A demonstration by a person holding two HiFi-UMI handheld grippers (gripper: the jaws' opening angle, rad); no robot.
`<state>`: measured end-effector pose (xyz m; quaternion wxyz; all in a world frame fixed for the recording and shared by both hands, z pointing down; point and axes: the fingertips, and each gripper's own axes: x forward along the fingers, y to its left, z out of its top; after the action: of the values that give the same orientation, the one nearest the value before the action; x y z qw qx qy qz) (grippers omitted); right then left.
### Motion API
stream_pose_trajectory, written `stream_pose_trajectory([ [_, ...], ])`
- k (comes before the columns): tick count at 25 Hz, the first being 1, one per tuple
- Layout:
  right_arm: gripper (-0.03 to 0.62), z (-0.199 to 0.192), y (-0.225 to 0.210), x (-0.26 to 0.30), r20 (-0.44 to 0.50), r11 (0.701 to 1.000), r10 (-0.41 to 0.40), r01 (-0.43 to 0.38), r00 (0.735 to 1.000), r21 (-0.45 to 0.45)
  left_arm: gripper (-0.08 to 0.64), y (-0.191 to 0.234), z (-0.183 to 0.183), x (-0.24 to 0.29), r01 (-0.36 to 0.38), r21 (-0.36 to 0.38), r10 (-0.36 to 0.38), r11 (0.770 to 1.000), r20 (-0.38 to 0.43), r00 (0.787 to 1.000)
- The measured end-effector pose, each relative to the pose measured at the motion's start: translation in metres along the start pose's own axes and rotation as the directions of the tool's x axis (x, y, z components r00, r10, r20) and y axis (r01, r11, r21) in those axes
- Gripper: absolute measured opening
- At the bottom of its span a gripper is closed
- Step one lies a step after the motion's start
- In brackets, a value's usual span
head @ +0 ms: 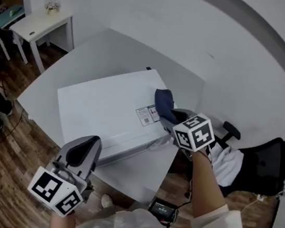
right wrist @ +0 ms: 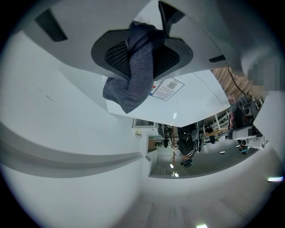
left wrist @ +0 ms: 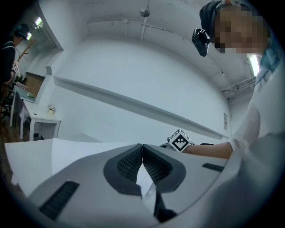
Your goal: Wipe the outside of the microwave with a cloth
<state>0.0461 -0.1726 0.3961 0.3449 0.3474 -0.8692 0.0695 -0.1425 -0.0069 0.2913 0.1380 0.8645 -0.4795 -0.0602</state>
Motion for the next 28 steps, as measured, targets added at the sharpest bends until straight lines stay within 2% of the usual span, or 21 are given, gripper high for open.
stream_pose_trajectory([
  [8,0.160,0.003,0.010,-0.002,0.034,1.000,0.005,-0.006,0.999,0.030,0.003,0.003,0.002,-0.001,-0.007,-0.011,0.007,1.000,-0.008,1.000],
  [18,0.160,0.024,0.078,0.012,0.023,0.995,0.097,-0.097,0.995,-0.020,0.003,0.001,0.003,-0.001,-0.004,-0.006,0.004,1.000,-0.003,1.000],
  [28,0.161,0.043,0.146,0.020,0.040,0.977,0.214,-0.213,0.976,-0.025,0.003,0.017,0.002,-0.020,-0.047,-0.012,0.047,0.999,-0.005,0.999],
])
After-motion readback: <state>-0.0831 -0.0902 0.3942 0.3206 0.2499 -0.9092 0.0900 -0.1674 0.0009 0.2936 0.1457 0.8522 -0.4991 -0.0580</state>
